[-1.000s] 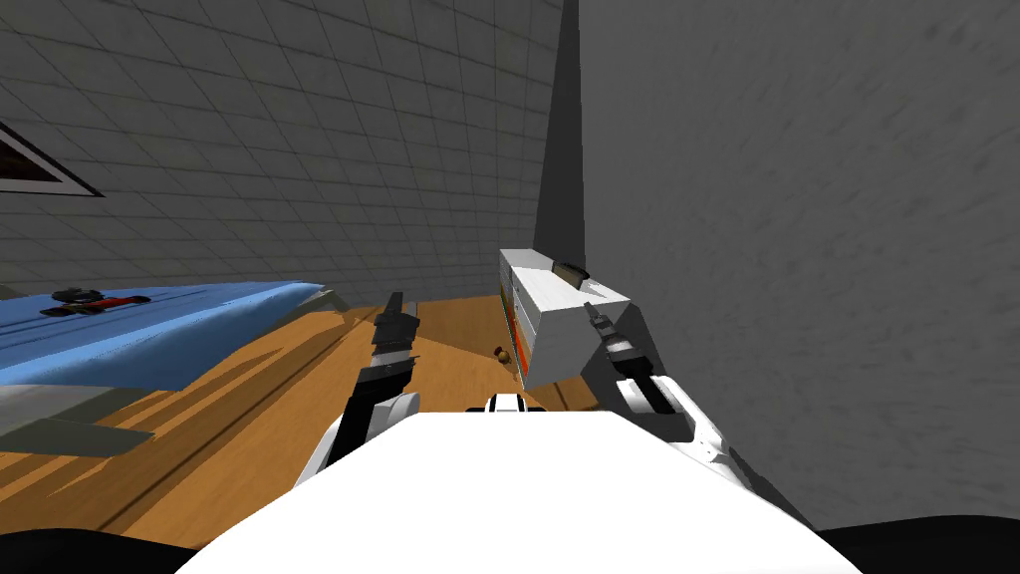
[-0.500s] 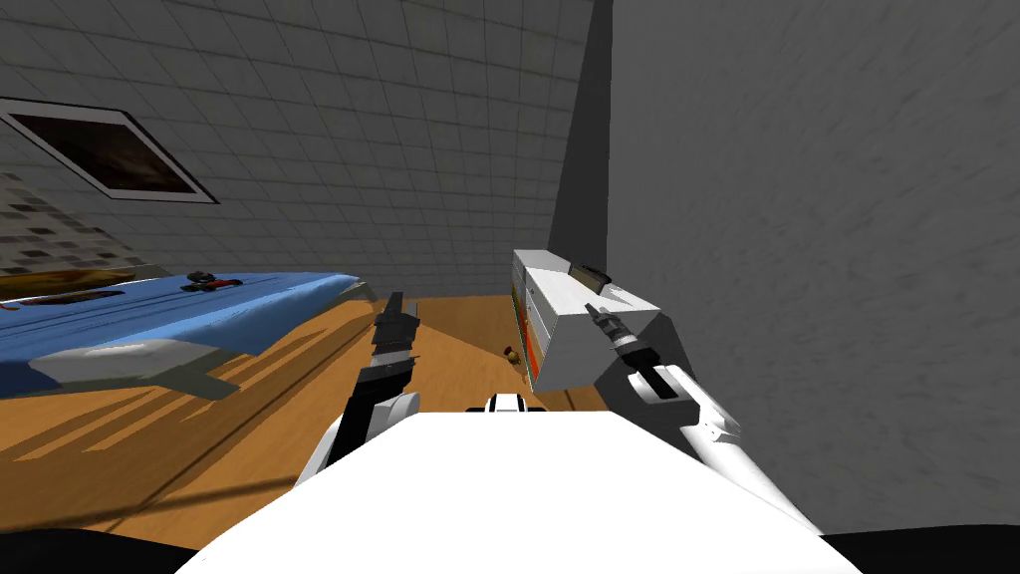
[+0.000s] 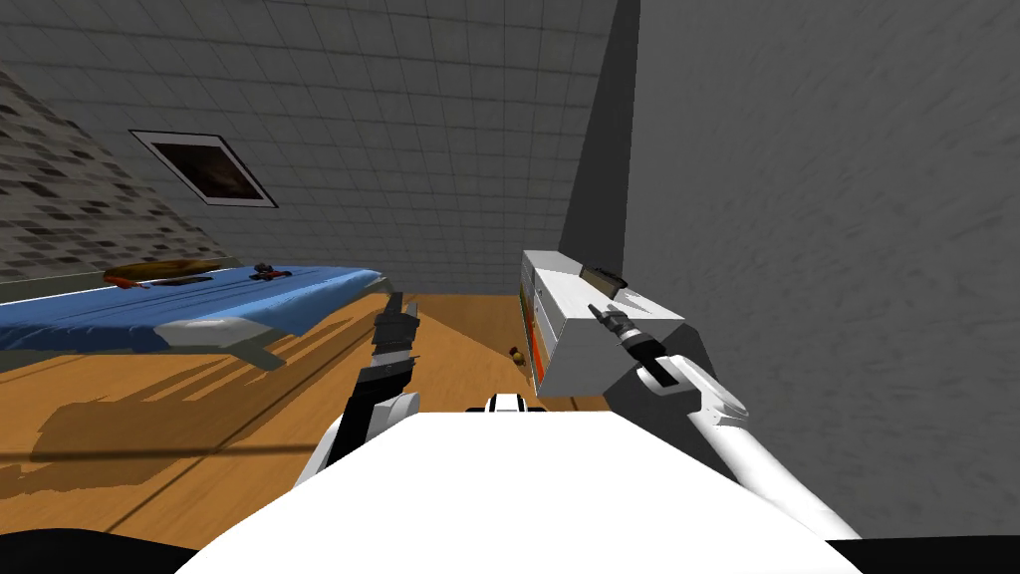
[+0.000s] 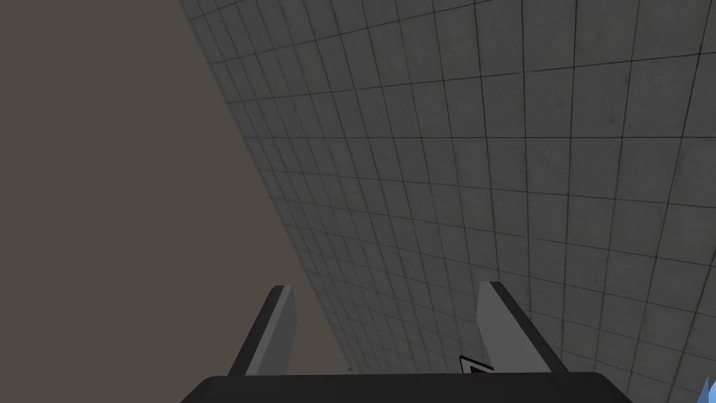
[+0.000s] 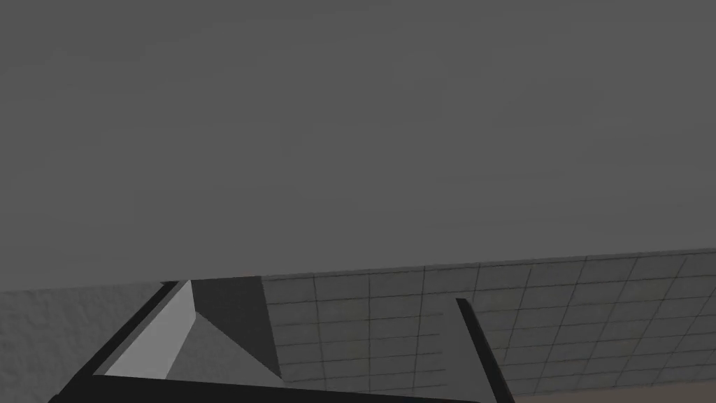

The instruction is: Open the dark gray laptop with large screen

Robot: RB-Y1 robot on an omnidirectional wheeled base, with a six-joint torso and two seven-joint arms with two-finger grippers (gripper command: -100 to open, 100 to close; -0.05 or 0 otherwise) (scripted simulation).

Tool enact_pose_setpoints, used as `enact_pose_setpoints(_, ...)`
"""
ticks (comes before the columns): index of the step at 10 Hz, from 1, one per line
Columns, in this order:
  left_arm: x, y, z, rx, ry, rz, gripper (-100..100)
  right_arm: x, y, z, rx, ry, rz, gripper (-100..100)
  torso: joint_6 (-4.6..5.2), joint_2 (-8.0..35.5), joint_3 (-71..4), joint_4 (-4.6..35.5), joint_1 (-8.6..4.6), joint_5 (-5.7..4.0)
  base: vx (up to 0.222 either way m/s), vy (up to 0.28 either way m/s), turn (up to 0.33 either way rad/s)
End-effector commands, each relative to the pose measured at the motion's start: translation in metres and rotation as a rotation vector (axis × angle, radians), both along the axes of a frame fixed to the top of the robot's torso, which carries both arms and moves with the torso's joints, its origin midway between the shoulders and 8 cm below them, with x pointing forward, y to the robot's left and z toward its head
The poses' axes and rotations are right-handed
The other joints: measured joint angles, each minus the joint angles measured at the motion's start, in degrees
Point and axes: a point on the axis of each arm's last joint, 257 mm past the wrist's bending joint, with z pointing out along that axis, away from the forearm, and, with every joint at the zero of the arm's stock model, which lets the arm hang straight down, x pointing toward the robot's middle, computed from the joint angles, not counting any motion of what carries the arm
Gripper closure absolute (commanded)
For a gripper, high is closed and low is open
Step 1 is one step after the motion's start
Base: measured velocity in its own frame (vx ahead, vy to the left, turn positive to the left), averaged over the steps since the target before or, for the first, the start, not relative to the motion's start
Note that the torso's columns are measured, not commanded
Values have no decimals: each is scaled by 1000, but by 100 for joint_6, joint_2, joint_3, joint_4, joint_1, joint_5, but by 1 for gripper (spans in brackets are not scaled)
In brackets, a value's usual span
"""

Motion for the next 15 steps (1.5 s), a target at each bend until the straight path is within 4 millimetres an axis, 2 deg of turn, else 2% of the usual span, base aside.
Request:
enact_pose_setpoints(1, 0, 0, 0, 0, 0, 0, 0, 14, -24, -6, -156, 30, -62, -100, -1, -2, -1, -1, -2, -1, -29, -80, 161)
enact_pose_setpoints(5, 0, 0, 0, 0, 0, 0, 0, 30, -65, -10, -400, 78, -157, -100, 0, -3, -2, -1, 3, 1, -31, -109, 149)
enact_pose_setpoints(10, 0, 0, 0, 0, 0, 0, 0, 44, -114, -2, -679, 129, -265, -100, 1, -13, -7, -8, 2, -4, -37, -107, 128)
enact_pose_setpoints(13, 0, 0, 0, 0, 0, 0, 0, 48, -138, 0, -807, 160, -319, -100, -1, -3, -1, -1, 14, 3, -31, -82, 91)
enact_pose_setpoints(15, 0, 0, 0, 0, 0, 0, 0, 48, -139, 0, -810, 160, -321, -100, 0, 0, 1, -1, 6, 0, -23, -59, 61)
